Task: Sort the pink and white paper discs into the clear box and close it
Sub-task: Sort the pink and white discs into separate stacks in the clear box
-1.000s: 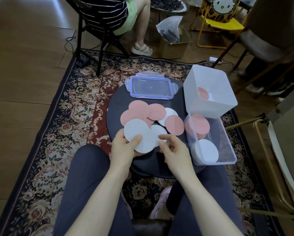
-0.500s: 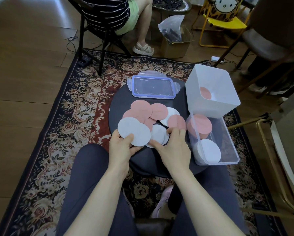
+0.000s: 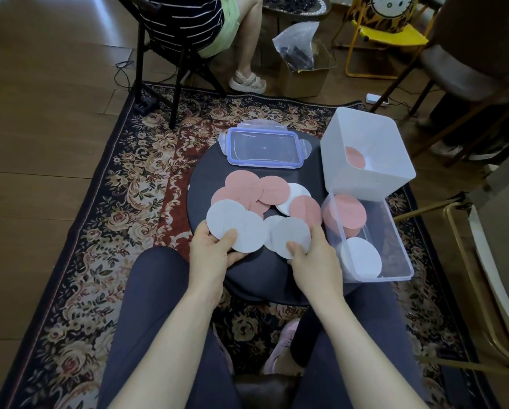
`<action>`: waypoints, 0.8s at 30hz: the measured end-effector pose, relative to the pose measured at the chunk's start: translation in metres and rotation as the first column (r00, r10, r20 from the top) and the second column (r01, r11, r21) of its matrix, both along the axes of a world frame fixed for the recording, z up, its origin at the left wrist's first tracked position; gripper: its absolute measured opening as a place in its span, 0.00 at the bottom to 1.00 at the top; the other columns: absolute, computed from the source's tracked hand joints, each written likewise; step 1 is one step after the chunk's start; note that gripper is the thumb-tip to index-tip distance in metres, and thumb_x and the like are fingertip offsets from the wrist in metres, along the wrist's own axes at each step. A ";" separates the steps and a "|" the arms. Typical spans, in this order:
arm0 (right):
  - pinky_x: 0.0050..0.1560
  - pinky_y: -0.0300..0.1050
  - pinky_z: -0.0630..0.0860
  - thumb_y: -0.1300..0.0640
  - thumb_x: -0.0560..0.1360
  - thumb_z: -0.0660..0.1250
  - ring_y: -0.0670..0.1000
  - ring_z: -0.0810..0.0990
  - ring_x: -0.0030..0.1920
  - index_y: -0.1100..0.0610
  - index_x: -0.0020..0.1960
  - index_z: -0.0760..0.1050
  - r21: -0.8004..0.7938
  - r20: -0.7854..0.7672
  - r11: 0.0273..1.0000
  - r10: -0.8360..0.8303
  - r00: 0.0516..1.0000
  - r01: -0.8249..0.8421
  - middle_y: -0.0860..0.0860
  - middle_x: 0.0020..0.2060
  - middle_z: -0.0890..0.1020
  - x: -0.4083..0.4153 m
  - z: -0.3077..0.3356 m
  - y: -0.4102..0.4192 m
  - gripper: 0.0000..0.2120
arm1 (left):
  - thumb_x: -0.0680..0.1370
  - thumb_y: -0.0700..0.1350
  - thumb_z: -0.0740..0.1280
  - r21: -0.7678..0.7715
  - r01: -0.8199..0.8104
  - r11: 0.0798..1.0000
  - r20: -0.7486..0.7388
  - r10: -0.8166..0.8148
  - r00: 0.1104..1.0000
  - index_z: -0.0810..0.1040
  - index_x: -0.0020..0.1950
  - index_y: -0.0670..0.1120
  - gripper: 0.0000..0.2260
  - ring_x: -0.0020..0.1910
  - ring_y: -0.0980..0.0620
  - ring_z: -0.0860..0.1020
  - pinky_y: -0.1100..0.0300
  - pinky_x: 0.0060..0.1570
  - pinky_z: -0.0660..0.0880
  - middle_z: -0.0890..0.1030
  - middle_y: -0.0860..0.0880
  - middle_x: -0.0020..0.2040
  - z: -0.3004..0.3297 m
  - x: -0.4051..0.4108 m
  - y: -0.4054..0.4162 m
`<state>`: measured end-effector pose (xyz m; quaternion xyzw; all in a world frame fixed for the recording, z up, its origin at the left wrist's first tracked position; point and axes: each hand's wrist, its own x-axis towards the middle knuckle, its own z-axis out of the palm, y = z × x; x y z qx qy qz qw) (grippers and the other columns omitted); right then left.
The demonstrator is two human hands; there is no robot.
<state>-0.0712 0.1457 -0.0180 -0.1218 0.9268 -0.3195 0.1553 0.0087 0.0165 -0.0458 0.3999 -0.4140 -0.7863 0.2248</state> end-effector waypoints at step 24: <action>0.38 0.44 0.72 0.46 0.75 0.65 0.46 0.76 0.32 0.47 0.46 0.75 -0.286 0.179 0.956 -0.014 0.984 0.066 0.46 0.31 0.81 -0.001 -0.011 -0.002 0.06 | 0.75 0.32 0.68 -0.051 0.028 0.998 0.023 -0.027 0.999 0.74 0.58 0.47 0.15 0.48 0.51 0.83 0.59 0.37 0.81 0.82 0.46 0.55 0.009 0.002 0.007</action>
